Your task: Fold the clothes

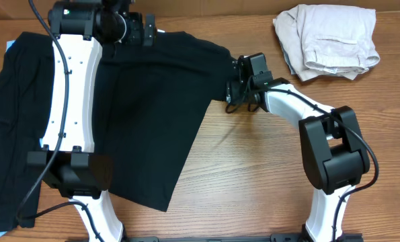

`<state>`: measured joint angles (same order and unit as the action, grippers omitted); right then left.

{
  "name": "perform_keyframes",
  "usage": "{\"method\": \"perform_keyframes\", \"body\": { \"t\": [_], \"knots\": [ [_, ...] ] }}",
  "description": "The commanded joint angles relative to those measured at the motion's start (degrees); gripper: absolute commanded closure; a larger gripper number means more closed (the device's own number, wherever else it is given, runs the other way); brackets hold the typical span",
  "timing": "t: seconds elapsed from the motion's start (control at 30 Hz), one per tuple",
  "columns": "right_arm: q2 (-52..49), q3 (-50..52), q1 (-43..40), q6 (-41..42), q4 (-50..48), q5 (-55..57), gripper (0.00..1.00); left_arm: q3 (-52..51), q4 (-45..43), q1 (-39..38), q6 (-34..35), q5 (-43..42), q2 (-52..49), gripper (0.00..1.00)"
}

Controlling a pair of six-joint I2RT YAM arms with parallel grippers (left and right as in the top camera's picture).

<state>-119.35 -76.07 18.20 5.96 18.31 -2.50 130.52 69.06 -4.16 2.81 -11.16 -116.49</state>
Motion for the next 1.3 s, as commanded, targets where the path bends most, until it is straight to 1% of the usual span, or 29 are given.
{"method": "perform_keyframes", "body": {
  "t": [0.0,0.23,0.47,0.53,0.63,0.73,0.83,0.93,1.03,1.13,1.27],
  "knots": [
    [-1.2,-0.8,0.1,0.0,0.7,1.7,0.25,-1.2,0.0,-0.4,-0.5,-0.2,-0.4,0.00],
    [-1.2,-0.8,-0.9,5.0,6.1,9.6,0.25,-1.4,0.0,-0.4,-0.5,-0.2,-0.4,0.00],
    [-1.2,-0.8,-4.5,12.6,14.7,11.7,0.24,-2.1,0.2,-0.4,-0.5,2.1,-0.4,0.00],
    [-1.2,-0.8,-5.7,15.7,18.2,11.8,0.24,-2.6,0.1,-0.4,-0.5,2.7,-0.4,0.00],
    [-1.2,-0.8,-7.5,20.3,24.7,11.9,0.18,-4.1,-0.2,-0.4,-0.5,2.8,-0.4,0.00],
    [-1.2,-0.8,-8.7,26.3,33.0,11.9,0.12,-6.3,-0.5,-0.4,-0.5,2.8,-0.4,0.00],
    [-1.2,-0.8,-9.3,32.3,41.8,11.9,0.10,-9.2,-1.0,-0.4,-0.5,2.8,-0.4,0.00],
    [-1.2,-0.8,-9.2,33.8,48.2,11.9,0.07,-12.6,-1.9,-0.4,-0.5,2.8,-0.4,0.00],
    [-1.2,-0.7,-9.1,34.8,52.5,11.5,0.06,-16.5,-3.0,-0.4,-0.5,2.8,-0.4,0.00],
    [-1.2,0.1,-9.1,34.7,54.0,10.5,0.05,-20.9,-4.2,-0.4,-0.5,2.8,-0.5,0.00],
    [-1.0,0.8,-9.1,34.5,53.6,10.4,0.05,-26.6,-4.7,-0.4,0.0,2.3,-0.5,0.00]
  ]
}}
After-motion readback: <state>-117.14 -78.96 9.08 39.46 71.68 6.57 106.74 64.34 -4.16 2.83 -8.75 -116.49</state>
